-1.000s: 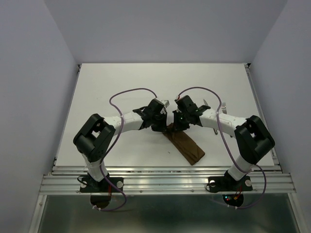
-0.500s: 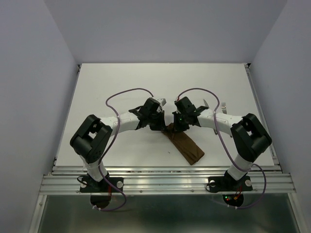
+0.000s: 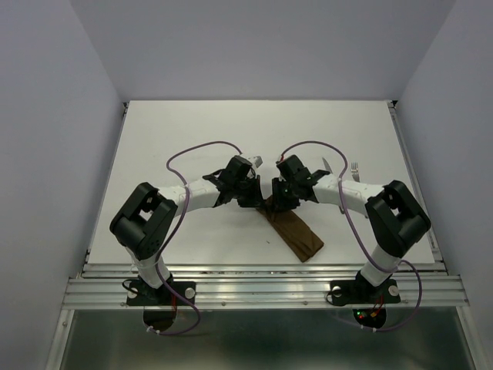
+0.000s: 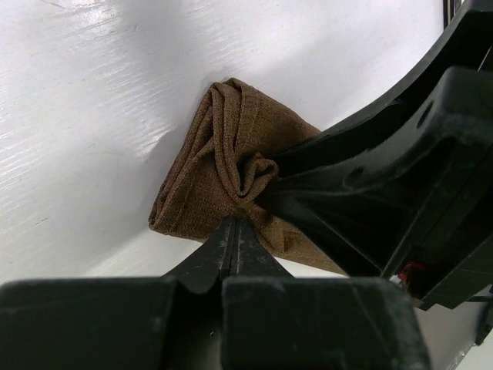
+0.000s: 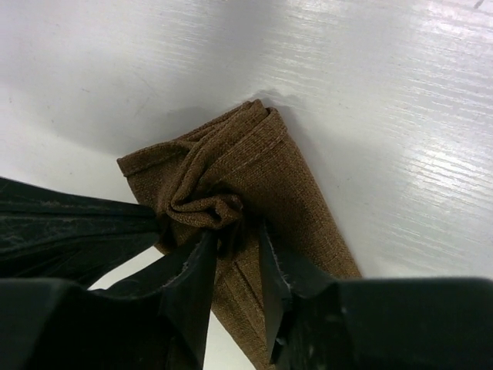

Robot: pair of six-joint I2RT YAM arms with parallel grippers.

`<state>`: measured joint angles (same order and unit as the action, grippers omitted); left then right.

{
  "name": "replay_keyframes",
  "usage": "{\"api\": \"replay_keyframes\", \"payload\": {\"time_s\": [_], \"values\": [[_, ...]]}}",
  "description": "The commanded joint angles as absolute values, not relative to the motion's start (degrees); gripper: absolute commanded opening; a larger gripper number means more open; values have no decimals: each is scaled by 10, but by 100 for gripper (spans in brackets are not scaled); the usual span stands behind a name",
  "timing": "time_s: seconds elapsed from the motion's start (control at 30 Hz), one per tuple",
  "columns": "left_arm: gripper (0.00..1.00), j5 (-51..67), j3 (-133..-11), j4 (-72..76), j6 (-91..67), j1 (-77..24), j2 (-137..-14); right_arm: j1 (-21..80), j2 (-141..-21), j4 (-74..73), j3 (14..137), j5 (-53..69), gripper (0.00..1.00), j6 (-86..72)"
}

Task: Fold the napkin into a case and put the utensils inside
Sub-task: Stuff the top corner of the smaller-rectangle-folded napkin into the folded napkin.

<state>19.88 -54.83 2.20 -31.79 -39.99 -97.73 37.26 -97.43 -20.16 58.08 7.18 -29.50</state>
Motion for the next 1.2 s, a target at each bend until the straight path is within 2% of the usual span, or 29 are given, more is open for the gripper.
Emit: {"api": "replay_keyframes", "payload": {"time_s": [0.0,0.27,0.6,0.83,1.0,1.17], "values": [[0,210,-547,44,-316,-396,-954,380,-941,-177,570,98,35,-293],[0,211,-542,43,-313,-396,-953,380,-922,-151,560,103,39,-314],[0,212,-544,40,-306,-396,-958,380,-912,-143,562,87,36,-330],[0,215,-547,40,-302,-396,-962,380,-904,-145,568,76,45,-337],[0,214,-547,36,-301,-396,-960,380,-904,-145,577,69,44,-337],[0,214,-545,38,-301,-396,-961,380,-908,-144,579,62,40,-342]]}}
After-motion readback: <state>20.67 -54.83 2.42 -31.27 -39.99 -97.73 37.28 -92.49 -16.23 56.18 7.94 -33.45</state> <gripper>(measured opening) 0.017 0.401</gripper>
